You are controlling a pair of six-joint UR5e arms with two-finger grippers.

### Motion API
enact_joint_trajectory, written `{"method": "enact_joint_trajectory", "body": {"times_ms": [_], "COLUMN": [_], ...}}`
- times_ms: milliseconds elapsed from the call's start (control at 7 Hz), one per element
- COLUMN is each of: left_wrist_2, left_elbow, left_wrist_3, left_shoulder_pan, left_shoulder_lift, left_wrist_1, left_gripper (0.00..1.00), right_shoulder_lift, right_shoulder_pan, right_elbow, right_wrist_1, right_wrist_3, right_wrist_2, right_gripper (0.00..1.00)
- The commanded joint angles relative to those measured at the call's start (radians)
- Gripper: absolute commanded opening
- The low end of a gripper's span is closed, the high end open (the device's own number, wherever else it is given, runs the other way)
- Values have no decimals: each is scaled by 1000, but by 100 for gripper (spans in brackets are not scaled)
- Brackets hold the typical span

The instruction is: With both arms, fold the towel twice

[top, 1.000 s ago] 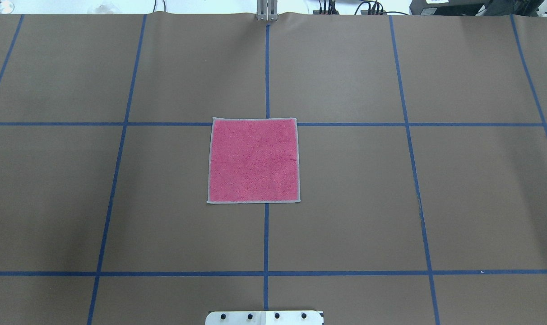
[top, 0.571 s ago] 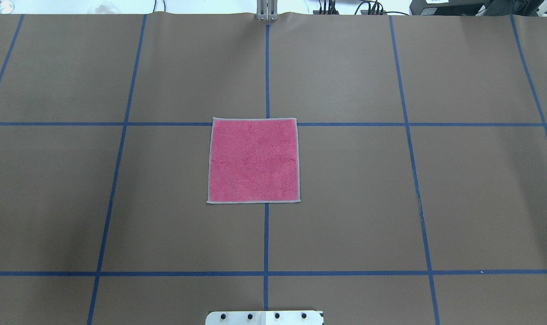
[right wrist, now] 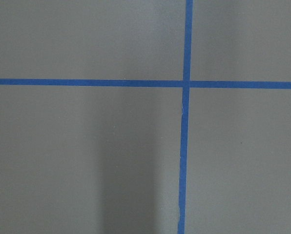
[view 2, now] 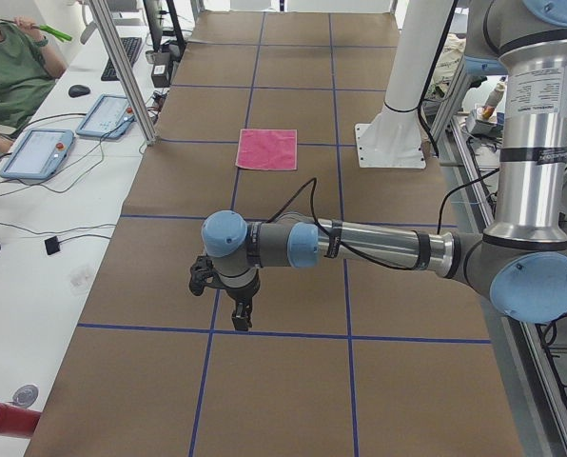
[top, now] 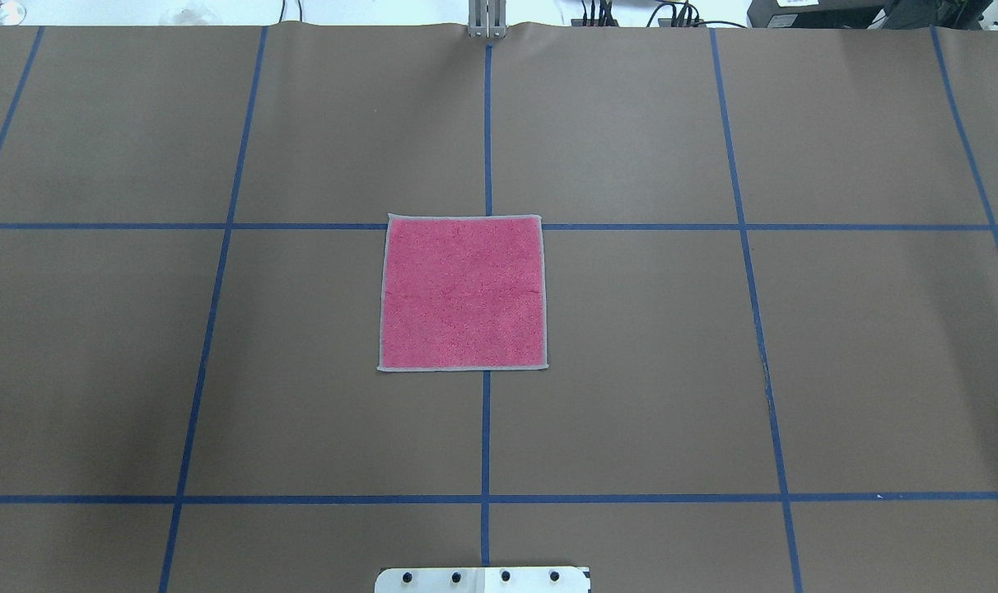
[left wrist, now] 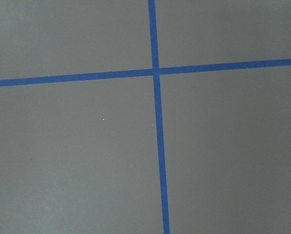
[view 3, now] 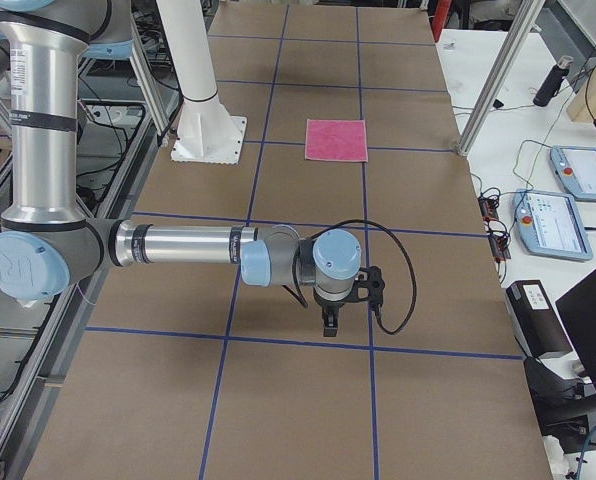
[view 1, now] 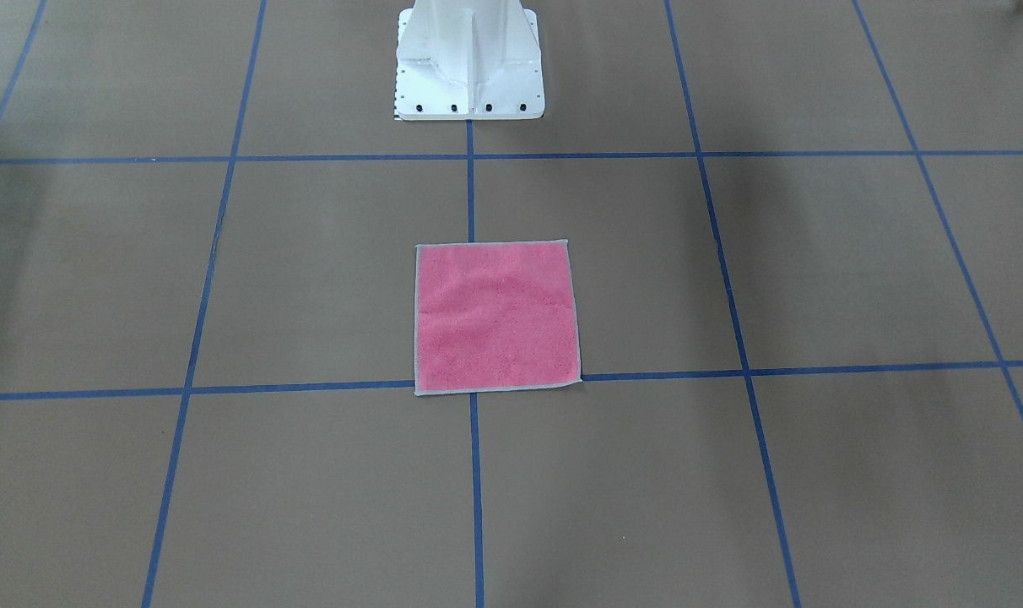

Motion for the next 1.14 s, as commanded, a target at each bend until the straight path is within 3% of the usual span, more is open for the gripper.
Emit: {"method": "enact_joint_trajectory", "body": {"times_ms": [0, 714, 1000], "left_wrist_2": [-2, 0, 8], "left_elbow": [5, 9, 24], "left_wrist_3": [0, -14, -62], "left_shoulder_pan": [2, 3, 9], "left_shoulder_lift": [0, -25, -133], "left_wrist_1": [0, 2, 11], "left_gripper": [100, 100, 100], "right_shoulder_lift": [3, 33, 101], "right_shoulder_pan": [-1, -1, -17], "right_elbow": [1, 0, -11], "right_wrist_1": [2, -3, -6], "right_wrist_3": [1, 54, 129], "right_wrist_2": [0, 28, 26], "right_gripper": [100, 100, 100]}}
